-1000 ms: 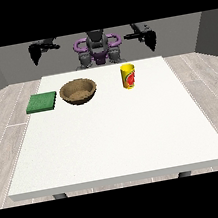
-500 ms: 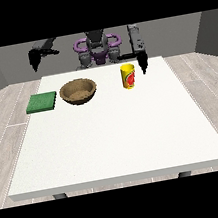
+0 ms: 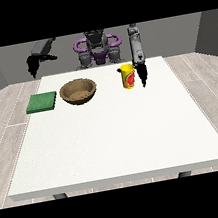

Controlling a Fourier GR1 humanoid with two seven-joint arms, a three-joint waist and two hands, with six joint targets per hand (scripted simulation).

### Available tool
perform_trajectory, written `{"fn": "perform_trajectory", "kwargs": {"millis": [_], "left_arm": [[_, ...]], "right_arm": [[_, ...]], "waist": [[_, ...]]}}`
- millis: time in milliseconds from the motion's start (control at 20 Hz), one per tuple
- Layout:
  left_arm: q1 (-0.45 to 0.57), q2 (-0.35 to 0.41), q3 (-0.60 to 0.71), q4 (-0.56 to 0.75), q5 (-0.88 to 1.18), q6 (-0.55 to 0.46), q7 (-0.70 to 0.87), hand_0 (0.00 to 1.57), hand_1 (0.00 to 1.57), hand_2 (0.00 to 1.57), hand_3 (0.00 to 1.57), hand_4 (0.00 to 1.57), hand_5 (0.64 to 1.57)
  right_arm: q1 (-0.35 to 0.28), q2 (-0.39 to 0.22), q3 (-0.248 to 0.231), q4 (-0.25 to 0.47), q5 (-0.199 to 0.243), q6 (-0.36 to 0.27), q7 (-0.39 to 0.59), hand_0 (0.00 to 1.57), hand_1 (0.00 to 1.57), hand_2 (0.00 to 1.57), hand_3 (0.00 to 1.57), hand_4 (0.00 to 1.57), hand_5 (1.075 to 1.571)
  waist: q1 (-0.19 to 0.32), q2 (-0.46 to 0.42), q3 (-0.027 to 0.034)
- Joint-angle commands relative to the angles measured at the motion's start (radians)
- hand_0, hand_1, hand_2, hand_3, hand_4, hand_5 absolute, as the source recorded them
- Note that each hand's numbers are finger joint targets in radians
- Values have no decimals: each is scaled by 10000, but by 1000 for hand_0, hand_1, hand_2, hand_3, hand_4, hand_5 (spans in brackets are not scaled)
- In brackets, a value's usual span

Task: Pick the cup and pour the ball into the bowl, then pick the bowl and place it on the pad

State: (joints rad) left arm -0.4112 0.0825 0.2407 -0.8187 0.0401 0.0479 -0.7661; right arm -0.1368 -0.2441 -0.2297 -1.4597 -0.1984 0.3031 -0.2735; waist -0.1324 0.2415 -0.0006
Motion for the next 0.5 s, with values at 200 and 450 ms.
{"fn": "perform_trajectory", "kwargs": {"millis": [200, 450], "left_arm": [[-822, 322, 471, 2342, 164, -102, -1755, 0, 0, 0, 0, 0, 1524], [-1089, 181, 48, 2408, -771, 1863, -1729, 1018, 1018, 1101, 888, 1467, 776]], "right_arm": [[-105, 190, 285, -322, 300, -92, -118, 0, 0, 0, 0, 0, 1571], [-245, -106, 107, -134, 80, 361, -380, 0, 0, 0, 0, 0, 1570]], "waist": [[-242, 499, -4], [-837, 656, 4]]}}
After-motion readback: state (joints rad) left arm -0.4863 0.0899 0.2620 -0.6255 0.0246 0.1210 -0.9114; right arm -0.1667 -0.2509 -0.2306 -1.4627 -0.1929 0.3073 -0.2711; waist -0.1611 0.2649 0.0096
